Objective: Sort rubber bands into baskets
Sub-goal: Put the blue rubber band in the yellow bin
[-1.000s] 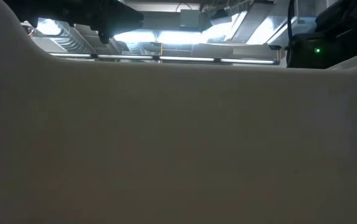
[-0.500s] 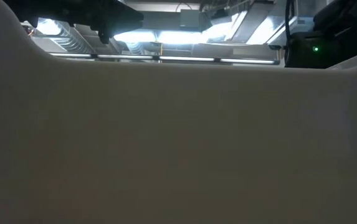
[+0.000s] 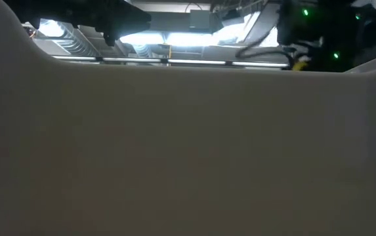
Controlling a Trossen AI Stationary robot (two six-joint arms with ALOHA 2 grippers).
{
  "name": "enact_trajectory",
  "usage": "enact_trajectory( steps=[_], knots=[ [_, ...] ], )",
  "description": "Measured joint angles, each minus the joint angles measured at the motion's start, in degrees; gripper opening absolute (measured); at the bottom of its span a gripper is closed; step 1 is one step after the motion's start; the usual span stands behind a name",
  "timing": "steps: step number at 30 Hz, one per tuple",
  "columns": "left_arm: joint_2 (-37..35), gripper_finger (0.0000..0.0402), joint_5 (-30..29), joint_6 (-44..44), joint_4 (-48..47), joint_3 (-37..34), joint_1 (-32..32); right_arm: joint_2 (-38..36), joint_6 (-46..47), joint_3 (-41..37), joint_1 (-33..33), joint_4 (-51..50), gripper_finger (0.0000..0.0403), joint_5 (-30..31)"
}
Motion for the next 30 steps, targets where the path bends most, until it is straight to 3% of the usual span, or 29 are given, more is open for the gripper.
enact_trajectory(
  steps=[9, 14, 20, 30],
  knots=[
    [0.0, 0.0141, 0.0, -0.01, 0.02, 0.02, -0.02, -0.04, -7.76, 7.7, 0.0, 1.15, 0.0009, 8.84],
    [0.0, 0.0141, 0.0, -0.02, 0.0, 0.01, -0.02, -0.11, -15.03, 10.51, -0.02, 4.21, 0.001, 10.69],
    [0.0, 0.0141, 0.0, -0.01, 0.01, 0.02, -0.02, -0.13, -26.13, 11.74, -1.01, 13.39, 0.0011, 13.82],
    [0.0, 0.0141, 0.0, -0.02, 0.0, 0.02, -0.02, -0.13, -37.92, 11.74, -9.15, 30.01, 0.0011, 13.45]
  ],
)
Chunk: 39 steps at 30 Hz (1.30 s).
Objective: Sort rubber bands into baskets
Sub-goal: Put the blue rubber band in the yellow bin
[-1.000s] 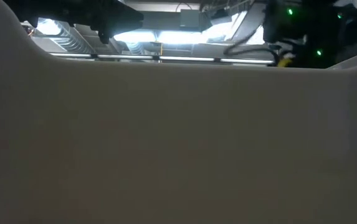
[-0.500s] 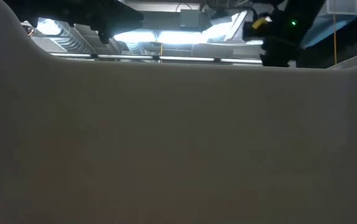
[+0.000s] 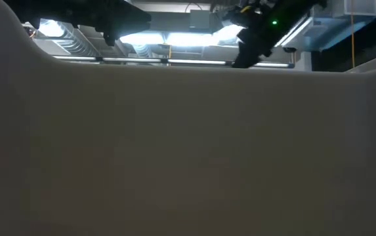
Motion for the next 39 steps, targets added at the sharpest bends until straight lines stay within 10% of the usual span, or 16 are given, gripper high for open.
enact_trajectory(
  steps=[27, 39],
  knots=[
    [0.0, 0.0141, 0.0, 0.65, 0.02, 0.0, 0.02, 15.49, -5.32, 0.06, -20.51, 45.3, 0.0011, -18.5],
    [0.0, 0.0141, 0.0, 0.65, 0.02, 0.0, 0.02, 20.32, -3.88, 0.04, -22.85, 47.71, 0.0055, -18.45]
  ],
)
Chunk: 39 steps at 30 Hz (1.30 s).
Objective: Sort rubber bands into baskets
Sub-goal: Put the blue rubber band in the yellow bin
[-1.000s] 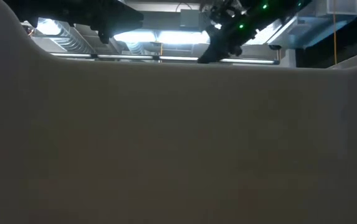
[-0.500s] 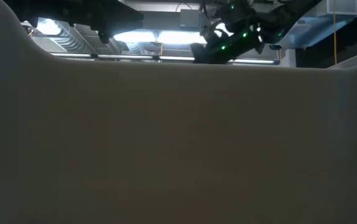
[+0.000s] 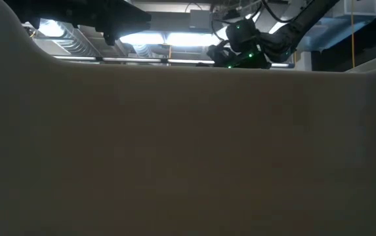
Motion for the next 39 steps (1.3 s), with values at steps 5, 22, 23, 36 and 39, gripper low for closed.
enact_trajectory(
  steps=[5, 22, 23, 36, 39],
  knots=[
    [0.0, 0.0141, 0.0, 0.01, 0.0, 0.0, 0.0, 0.1, -0.01, 0.0, 0.0, -2.47, 0.0122, 0.5],
    [-0.02, 0.0141, -0.02, 0.02, 0.0, 0.0, 0.0, 0.1, 2.84, 0.0, 0.11, -14.02, 0.0174, -3.43],
    [0.0, 0.0141, 0.0, 0.0, 0.0, 0.0, 0.0, 0.1, 2.78, 0.08, 0.11, -16.34, 0.0173, -3.56],
    [0.0, 0.0141, 0.0, 0.02, -0.02, 0.0, 0.0, 0.06, 0.11, 12.54, 0.62, -42.6, 0.0172, -3.13],
    [-0.01, 0.0141, 0.0, 0.02, -0.02, 0.0, 0.0, -0.15, -0.25, 15.88, 1.65, -50.69, 0.0172, -2.76]
  ],
)
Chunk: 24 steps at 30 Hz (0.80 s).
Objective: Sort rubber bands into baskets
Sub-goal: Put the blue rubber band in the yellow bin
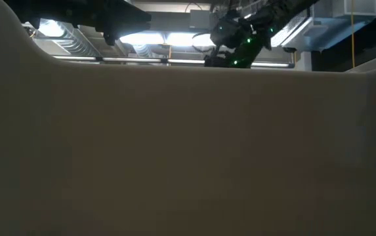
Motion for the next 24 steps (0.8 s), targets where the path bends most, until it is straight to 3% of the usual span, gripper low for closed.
enact_trajectory(
  steps=[9, 13, 24],
  knots=[
    [-0.02, 0.0141, 0.0, -0.02, -0.07, 0.0, 0.0, -3.31, 1.98, 3.57, 6.04, -20.63, 0.0172, 1.38],
    [-0.02, 0.0141, 0.0, -0.08, -0.43, 0.0, 0.0, -6.96, 5.49, 2.67, 9.04, -28.64, 0.0172, 4.66],
    [-0.02, 0.0141, 0.0, -0.09, -0.41, -0.01, 0.0, -23.34, 16.2, -8.5, 12.45, -35.42, 0.0172, 9.27]
  ],
)
